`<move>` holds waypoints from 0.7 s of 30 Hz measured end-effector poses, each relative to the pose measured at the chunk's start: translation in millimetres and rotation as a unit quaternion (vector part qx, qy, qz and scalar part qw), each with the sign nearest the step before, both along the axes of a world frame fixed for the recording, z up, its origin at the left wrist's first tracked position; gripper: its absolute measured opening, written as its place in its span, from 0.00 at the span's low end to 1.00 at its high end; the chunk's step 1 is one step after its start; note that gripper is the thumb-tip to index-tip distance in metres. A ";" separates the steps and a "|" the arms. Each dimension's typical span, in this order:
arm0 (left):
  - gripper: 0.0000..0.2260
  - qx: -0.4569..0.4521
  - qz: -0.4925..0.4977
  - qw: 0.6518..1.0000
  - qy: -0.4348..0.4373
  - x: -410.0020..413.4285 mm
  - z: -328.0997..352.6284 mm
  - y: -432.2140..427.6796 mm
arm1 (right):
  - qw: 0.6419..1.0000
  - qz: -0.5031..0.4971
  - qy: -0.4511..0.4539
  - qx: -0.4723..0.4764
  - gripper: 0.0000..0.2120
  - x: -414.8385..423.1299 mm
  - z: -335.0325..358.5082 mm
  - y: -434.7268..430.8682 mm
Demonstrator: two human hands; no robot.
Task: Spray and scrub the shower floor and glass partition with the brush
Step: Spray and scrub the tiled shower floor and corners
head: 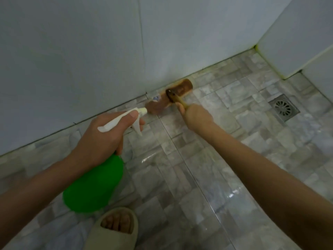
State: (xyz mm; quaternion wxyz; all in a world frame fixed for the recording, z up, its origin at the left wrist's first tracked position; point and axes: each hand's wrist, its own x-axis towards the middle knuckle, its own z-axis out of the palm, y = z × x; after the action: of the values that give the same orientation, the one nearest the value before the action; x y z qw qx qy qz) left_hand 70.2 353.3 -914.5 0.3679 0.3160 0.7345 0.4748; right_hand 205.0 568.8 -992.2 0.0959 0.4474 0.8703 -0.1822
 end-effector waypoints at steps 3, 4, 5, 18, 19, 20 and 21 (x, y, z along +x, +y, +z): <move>0.23 0.007 -0.023 1.000 -0.011 12.8 -1.1 7.8 | 0.999 0.010 -0.036 -0.029 0.25 51.0 -3.3 -21.2; 0.23 0.016 -0.026 0.999 -0.021 16.7 -0.9 9.9 | 0.998 0.000 -0.052 -0.039 0.25 85.5 0.3 -38.2; 0.22 0.022 -0.028 0.999 -0.026 19.6 -1.3 11.0 | 0.995 -0.023 -0.082 -0.054 0.25 121.6 7.4 -58.0; 0.23 -0.009 -0.122 0.992 -0.017 56.9 -13.4 19.4 | 0.993 -0.090 -0.055 -0.062 0.23 139.9 -4.1 -83.0; 0.22 -0.007 -0.126 0.992 -0.021 59.9 -12.4 21.0 | 0.990 -0.093 -0.085 -0.071 0.21 175.8 0.1 -107.2; 0.22 -0.007 -0.126 0.992 -0.026 61.1 -10.9 21.1 | 0.984 -0.106 -0.113 -0.091 0.20 209.8 7.9 -131.9; 0.21 -0.007 -0.127 0.991 -0.032 62.6 -9.9 22.3 | 0.974 -0.133 -0.137 -0.117 0.19 238.4 21.0 -152.9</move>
State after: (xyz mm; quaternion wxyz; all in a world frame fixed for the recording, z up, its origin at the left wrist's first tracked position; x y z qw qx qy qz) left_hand 132.8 375.6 -924.5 0.4506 0.3884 0.6798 0.4290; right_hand 443.4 416.0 -971.2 0.2411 0.5659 0.7539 -0.2306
